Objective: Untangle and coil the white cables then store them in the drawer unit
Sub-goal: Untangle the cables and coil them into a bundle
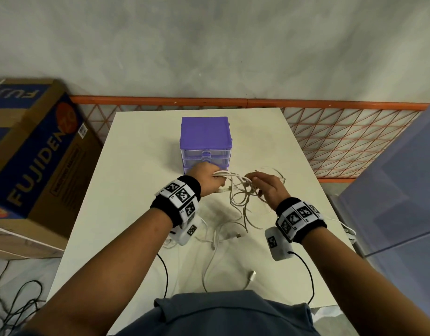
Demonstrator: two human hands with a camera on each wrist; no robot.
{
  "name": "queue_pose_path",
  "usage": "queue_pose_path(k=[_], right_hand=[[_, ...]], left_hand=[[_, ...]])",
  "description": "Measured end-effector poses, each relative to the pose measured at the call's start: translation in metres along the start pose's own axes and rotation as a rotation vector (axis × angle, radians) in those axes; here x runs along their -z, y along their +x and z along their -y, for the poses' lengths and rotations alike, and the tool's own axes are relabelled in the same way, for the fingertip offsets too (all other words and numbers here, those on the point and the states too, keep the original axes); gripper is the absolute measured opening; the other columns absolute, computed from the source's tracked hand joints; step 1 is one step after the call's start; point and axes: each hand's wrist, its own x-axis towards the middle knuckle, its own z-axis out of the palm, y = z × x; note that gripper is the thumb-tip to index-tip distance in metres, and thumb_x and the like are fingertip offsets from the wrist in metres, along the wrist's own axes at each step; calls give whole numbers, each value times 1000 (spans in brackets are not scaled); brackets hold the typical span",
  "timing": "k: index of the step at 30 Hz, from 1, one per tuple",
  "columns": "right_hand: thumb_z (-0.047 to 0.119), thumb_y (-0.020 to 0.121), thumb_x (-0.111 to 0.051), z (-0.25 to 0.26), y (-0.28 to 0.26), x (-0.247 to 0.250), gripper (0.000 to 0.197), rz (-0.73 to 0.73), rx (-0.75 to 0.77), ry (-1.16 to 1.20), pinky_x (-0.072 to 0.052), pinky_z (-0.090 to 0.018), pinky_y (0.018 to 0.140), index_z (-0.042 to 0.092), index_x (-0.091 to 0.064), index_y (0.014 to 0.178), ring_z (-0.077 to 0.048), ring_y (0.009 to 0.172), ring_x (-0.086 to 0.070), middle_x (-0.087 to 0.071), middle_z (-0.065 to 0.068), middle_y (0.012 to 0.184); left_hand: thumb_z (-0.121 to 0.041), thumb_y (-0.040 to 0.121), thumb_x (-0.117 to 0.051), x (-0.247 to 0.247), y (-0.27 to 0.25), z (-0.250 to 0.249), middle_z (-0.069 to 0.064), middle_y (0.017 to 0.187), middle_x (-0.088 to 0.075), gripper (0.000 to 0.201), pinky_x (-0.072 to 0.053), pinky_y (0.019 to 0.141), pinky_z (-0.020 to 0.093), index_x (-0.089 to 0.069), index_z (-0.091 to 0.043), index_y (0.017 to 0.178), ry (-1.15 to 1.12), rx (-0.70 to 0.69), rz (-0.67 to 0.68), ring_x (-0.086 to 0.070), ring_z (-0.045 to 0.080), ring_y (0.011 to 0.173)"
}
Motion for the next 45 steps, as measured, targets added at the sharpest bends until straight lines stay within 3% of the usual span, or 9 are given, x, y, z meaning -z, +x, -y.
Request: queue_pose_path(k=[6,9,13,19,25,32,36,40,45], right_hand=[[8,89,-48,-5,3,-8,27,5,-5,-61,-37,-12,54,21,-58,68,3,48,-46,-54,5,60],[8,91,-46,-5,6,-10,22,-123,-1,-50,-37,-8,50,16,-57,74,5,45,-48,-52,6,60],[7,91,-39,-17,11,-3,32,-360,-151,177,-38,-23,43,17,-50,63,-10,40,-41,-41,-6,54],[4,90,-34,-29,15,4,31,-520,-430,395,-39,-15,30,13,-47,64,-19,50,-35,-37,-5,62],[11,88,-47,-14,6,7,29,-165,-348,154,-50,-21,37,13,-59,62,-18,47,-34,-34,-3,55],[7,87,-45,-31,8,13,12,-325,-449,126,-45,-27,47,9,-56,86,-18,52,-45,-47,-3,65],[11,86,-49,-22,5,7,21,-258,-320,59,-51,-36,60,13,-58,67,-14,43,-49,-45,-3,56],[6,88,-45,-6,8,14,29,-405,-209,227,-44,-21,39,16,-54,63,-5,31,-38,-36,-5,54],[2,87,-39,-20,13,32,18,-639,-417,426,-47,-21,33,8,-54,78,-18,45,-36,-37,-6,58]], left_hand=[[-29,76,-70,6,0,10,7,81,-65,20,-48,78,32,-69,-12,88,-311,28,-24,-60,21,81],[-28,84,-65,10,0,14,-6,62,-57,13,-40,62,16,-69,-16,84,-333,4,-70,-53,3,61],[-28,87,-61,12,3,26,7,74,-61,19,-40,72,27,-72,-12,86,-285,29,-97,-53,19,74],[-29,87,-60,6,4,31,0,70,-59,17,-38,67,25,-71,-17,87,-230,55,-81,-52,17,75],[-28,88,-58,8,4,32,4,80,-62,14,-41,72,28,-68,-23,80,-206,53,-90,-55,20,81],[-25,89,-56,10,2,30,7,80,-62,17,-41,74,29,-64,-27,73,-228,53,-102,-54,21,81],[-27,89,-56,12,3,27,12,84,-66,17,-44,76,32,-66,-26,76,-213,65,-124,-57,23,81],[-29,89,-54,12,4,31,15,93,-69,19,-47,80,35,-71,-20,85,-158,97,-129,-61,28,90],[-28,90,-54,11,3,39,9,86,-64,23,-42,75,30,-70,-13,96,-156,140,-129,-55,26,84]])
